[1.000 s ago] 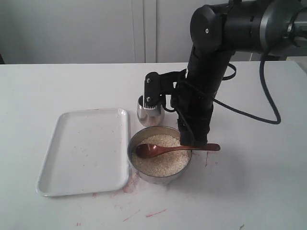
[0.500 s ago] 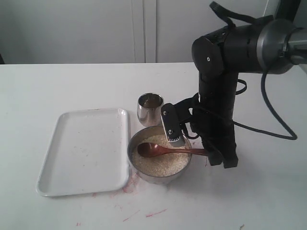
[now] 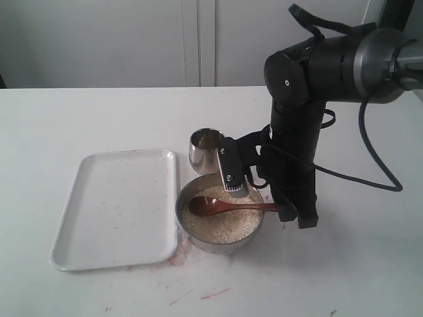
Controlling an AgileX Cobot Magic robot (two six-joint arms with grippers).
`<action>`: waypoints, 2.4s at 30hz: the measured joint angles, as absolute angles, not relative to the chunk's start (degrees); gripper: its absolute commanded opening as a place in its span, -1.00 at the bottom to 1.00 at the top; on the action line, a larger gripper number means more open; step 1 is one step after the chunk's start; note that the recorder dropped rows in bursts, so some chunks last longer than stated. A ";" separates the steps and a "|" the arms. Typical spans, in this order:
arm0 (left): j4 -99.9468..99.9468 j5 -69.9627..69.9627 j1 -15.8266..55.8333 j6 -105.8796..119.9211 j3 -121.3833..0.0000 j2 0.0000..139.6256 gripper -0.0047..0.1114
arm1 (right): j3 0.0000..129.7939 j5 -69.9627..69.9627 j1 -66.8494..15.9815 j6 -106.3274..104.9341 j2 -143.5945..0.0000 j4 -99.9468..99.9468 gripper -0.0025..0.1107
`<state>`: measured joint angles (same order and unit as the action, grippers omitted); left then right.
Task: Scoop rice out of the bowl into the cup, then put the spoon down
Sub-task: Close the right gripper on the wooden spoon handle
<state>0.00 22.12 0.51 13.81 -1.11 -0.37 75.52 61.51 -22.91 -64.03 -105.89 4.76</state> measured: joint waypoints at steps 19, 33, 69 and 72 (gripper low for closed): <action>0.00 22.12 0.51 13.81 -1.11 -0.37 -0.67 | 75.40 60.61 -22.91 -60.35 -105.89 3.09 -0.20; 0.00 22.12 0.51 13.81 -1.11 -0.37 -0.67 | 75.40 60.28 -22.91 -58.06 -106.30 0.56 -0.25; 0.00 22.12 0.51 13.81 -1.11 -0.37 -0.67 | 75.40 59.75 -22.91 -58.06 -106.53 0.00 -0.66; 0.00 22.12 0.51 13.81 -1.11 -0.37 -0.67 | 75.40 59.75 -22.91 -58.06 -106.53 0.00 -0.74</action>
